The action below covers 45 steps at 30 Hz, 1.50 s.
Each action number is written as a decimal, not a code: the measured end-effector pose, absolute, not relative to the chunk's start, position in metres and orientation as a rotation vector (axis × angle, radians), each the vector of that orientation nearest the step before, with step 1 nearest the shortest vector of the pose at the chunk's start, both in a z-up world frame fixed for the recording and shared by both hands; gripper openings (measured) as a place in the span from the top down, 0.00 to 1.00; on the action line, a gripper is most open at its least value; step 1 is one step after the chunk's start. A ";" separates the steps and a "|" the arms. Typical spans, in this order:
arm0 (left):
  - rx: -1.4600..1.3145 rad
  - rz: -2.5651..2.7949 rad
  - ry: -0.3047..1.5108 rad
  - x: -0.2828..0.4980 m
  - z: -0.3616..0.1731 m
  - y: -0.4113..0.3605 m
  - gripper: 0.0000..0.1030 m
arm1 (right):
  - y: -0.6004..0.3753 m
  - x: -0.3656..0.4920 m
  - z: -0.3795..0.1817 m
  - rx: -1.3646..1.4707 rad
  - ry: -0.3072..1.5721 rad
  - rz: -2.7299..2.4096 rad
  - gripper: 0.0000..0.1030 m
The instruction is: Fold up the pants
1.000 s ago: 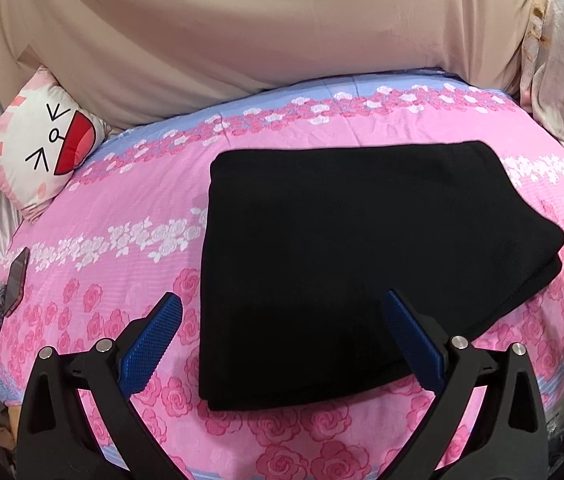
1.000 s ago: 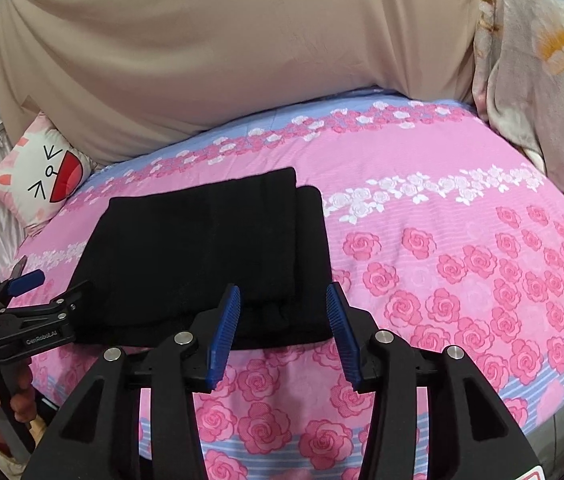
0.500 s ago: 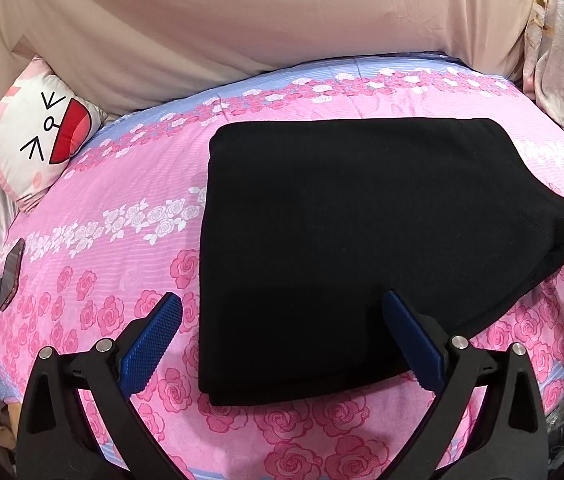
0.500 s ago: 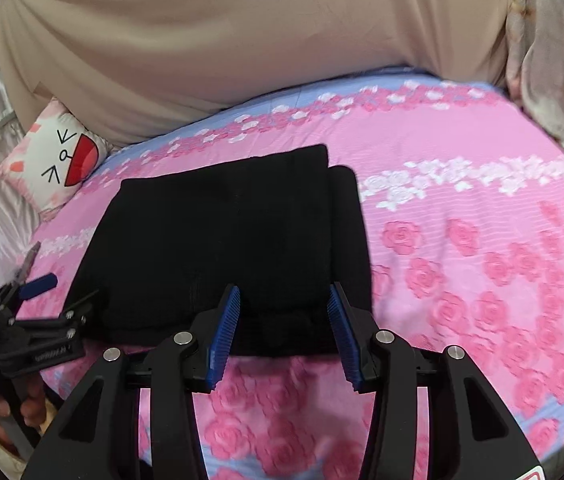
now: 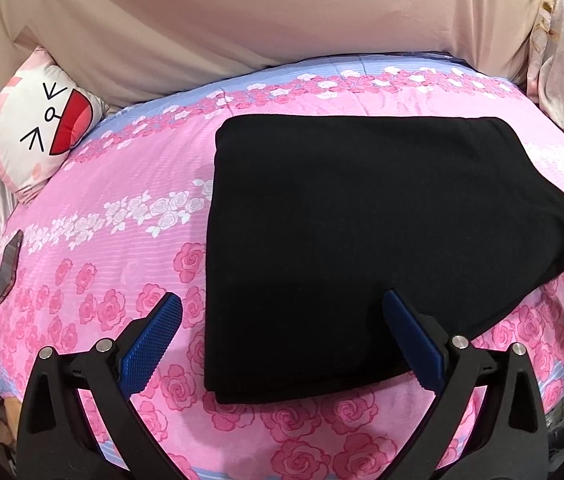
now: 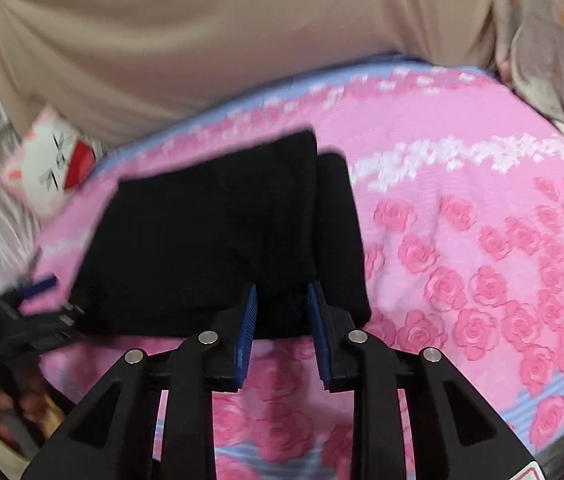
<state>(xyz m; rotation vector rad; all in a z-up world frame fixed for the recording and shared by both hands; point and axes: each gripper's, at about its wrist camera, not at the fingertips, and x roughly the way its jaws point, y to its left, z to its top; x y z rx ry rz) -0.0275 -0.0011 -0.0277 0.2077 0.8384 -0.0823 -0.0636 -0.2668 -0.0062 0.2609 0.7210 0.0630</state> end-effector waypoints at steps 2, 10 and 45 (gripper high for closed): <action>0.203 -0.081 0.840 -0.027 -0.028 -0.001 0.05 | -0.259 -0.066 0.018 0.227 0.658 0.079 0.73; 0.203 -0.081 0.849 -0.022 -0.030 -0.003 0.05 | -0.229 -0.013 -0.028 0.113 0.814 0.105 0.74; 0.129 -0.101 0.878 0.007 -0.031 0.006 0.05 | -0.248 -0.026 -0.014 0.139 0.807 0.101 0.64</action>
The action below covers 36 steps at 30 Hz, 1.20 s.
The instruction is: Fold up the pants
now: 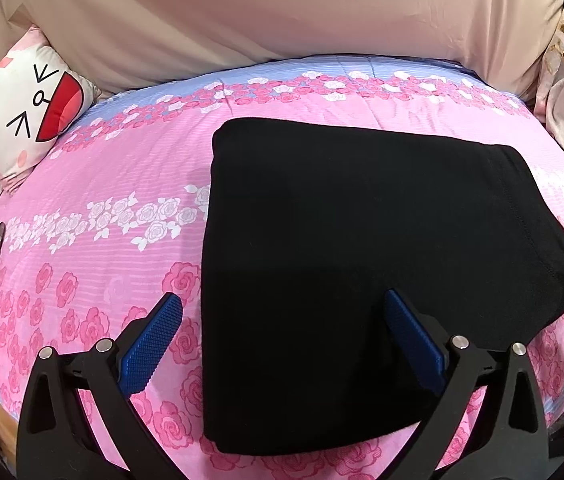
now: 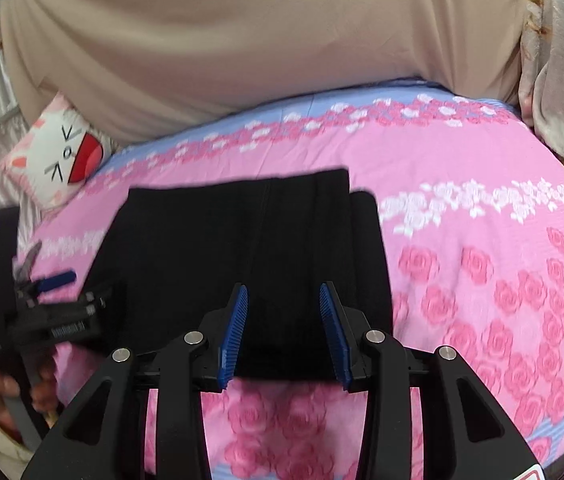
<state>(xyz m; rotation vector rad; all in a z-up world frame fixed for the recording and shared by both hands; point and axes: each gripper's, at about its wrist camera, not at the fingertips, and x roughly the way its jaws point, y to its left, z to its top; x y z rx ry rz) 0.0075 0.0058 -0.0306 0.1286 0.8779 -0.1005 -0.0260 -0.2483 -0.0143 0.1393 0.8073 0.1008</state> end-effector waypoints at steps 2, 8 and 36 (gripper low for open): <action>0.134 -0.098 0.873 0.004 -0.029 0.004 0.05 | -0.250 -0.027 -0.025 0.103 0.822 0.078 0.64; 0.154 -0.090 0.860 -0.007 -0.023 0.000 0.05 | -0.260 -0.037 -0.015 0.153 0.780 0.076 0.59; 0.178 -0.074 0.872 -0.019 -0.026 -0.002 0.05 | -0.266 -0.036 -0.031 0.261 0.832 0.151 0.50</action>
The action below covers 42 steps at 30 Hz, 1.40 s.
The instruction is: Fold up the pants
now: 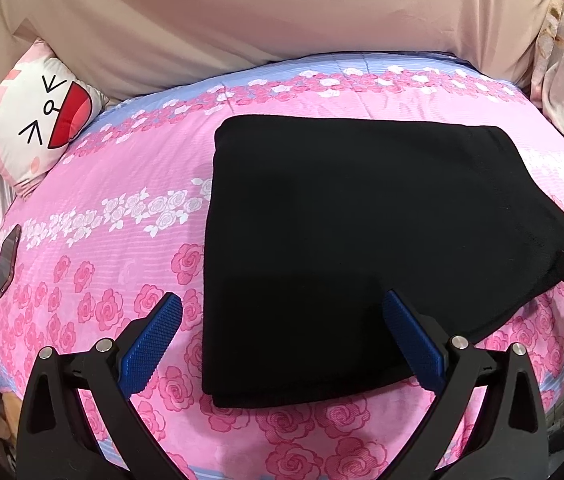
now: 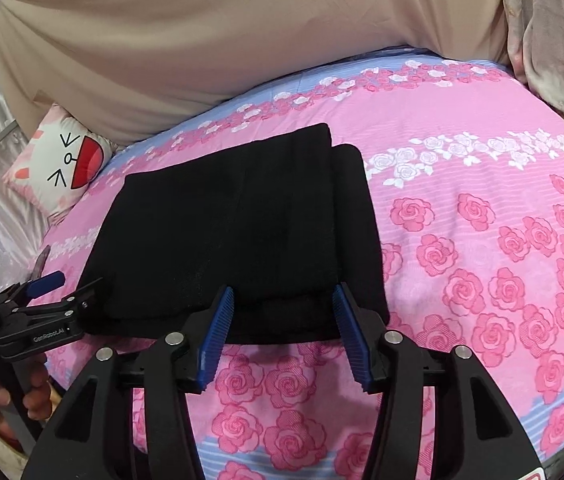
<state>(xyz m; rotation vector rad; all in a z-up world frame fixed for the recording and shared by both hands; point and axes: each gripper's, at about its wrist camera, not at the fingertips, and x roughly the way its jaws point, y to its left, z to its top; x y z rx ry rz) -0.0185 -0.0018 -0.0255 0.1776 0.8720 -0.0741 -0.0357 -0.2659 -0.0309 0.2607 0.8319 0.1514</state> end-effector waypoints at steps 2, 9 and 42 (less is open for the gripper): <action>0.176 -0.074 0.876 -0.018 -0.026 -0.003 0.05 | -0.263 -0.031 -0.033 0.246 0.833 0.149 0.49; 0.186 -0.075 0.873 -0.018 -0.027 -0.005 0.05 | -0.271 -0.052 -0.006 0.196 0.766 0.130 0.99; 0.172 -0.089 0.888 -0.009 -0.033 -0.006 0.04 | -0.302 -0.020 -0.020 0.284 0.799 0.044 0.45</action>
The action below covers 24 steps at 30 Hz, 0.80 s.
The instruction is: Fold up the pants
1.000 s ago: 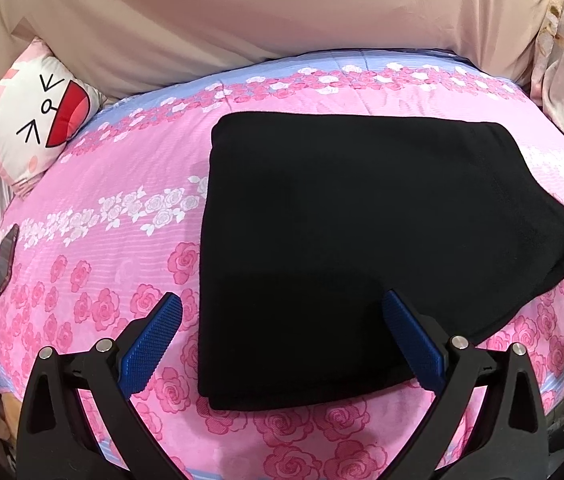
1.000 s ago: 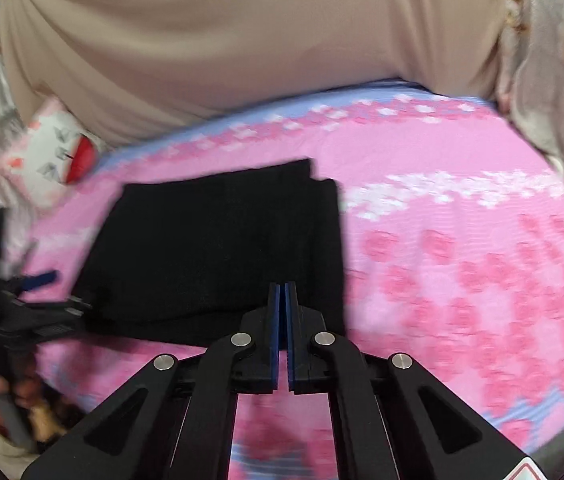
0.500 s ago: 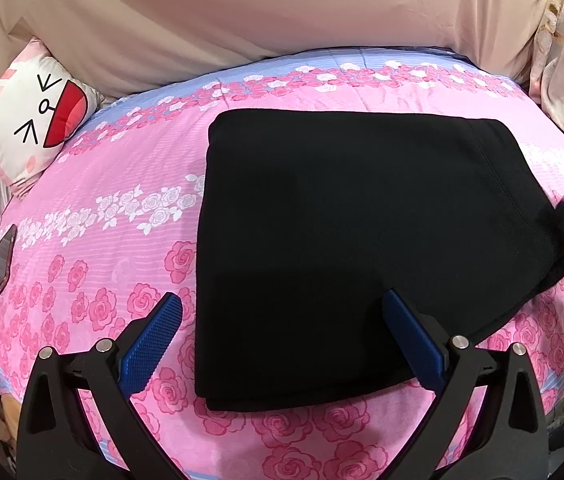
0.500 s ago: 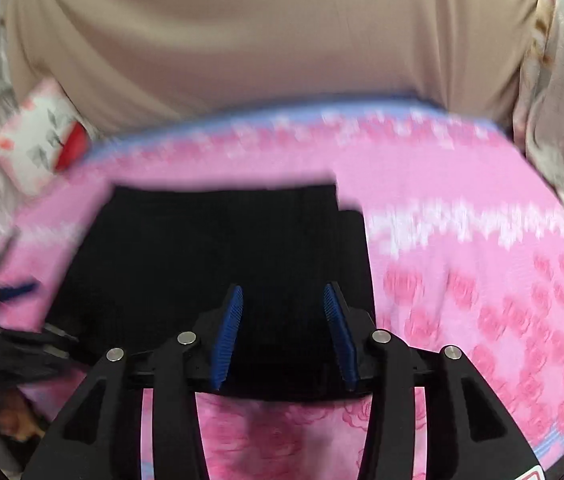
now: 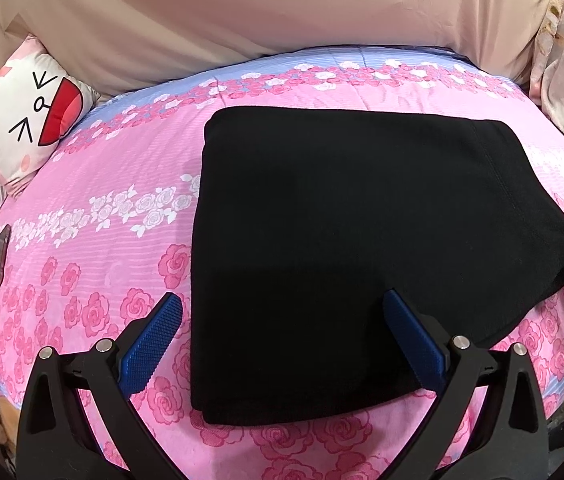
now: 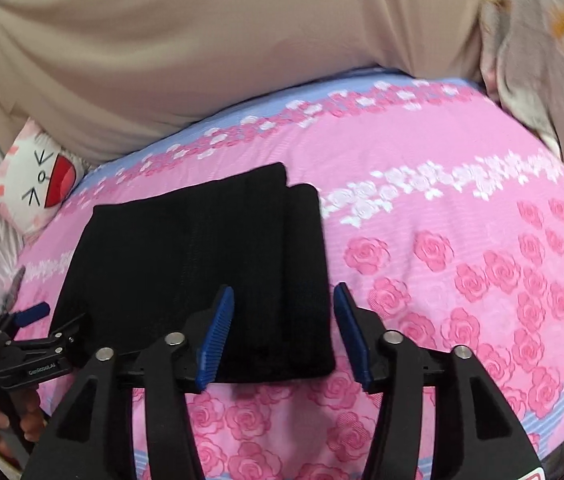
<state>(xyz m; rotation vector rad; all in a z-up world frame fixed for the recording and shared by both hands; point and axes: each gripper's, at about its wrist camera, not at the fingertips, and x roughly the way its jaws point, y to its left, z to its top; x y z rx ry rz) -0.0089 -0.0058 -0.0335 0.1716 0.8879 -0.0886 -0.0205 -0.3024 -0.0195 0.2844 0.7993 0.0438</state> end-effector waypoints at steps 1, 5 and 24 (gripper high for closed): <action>0.172 -0.089 0.888 -0.008 -0.034 -0.006 0.04 | -0.306 -0.021 -0.020 0.298 0.802 0.044 0.44; 0.158 -0.114 0.882 -0.006 -0.032 -0.005 0.05 | -0.315 -0.024 -0.019 0.307 0.802 0.024 0.33; -0.281 -0.280 1.079 0.033 -0.052 0.053 0.05 | -0.322 0.010 -0.059 0.580 0.953 0.243 0.16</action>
